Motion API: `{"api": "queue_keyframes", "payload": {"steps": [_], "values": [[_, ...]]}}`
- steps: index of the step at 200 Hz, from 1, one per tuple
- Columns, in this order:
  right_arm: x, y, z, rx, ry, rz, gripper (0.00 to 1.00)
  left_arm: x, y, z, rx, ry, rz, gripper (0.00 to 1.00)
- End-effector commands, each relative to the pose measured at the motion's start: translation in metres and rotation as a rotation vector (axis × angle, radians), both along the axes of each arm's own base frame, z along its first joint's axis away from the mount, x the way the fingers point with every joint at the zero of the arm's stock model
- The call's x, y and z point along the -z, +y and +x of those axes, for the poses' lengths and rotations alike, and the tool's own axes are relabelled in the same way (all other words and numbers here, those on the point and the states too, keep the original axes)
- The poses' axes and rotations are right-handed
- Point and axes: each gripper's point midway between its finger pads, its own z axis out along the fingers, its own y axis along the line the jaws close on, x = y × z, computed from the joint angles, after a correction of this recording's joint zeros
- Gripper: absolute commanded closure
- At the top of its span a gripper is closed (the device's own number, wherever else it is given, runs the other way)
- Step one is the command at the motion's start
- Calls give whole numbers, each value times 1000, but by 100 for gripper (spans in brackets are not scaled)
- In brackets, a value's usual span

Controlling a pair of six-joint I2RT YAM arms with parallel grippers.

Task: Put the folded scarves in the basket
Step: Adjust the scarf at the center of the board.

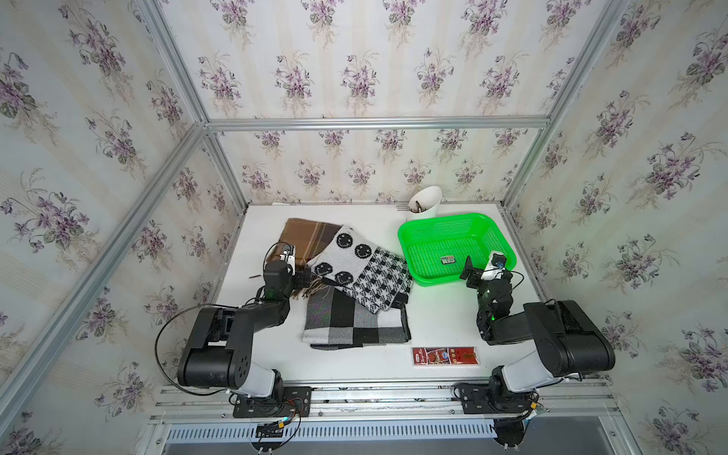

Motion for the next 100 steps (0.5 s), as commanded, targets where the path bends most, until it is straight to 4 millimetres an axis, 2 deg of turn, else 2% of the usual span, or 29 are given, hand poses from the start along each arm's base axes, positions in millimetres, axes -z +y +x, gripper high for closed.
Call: {"api": "queue_keyframes", "payload": {"steps": [1,80,100], "values": [[-3,1,1,-3,-14,1,0,-10,-1,6,8,-40,4,1],[-4,0,1,-2,-16,0,0,-10,0,6,6,-43,4,1],[-15,-4,-10,32,-57,7,0,-17,1,5,-20,-43,24,1]]}}
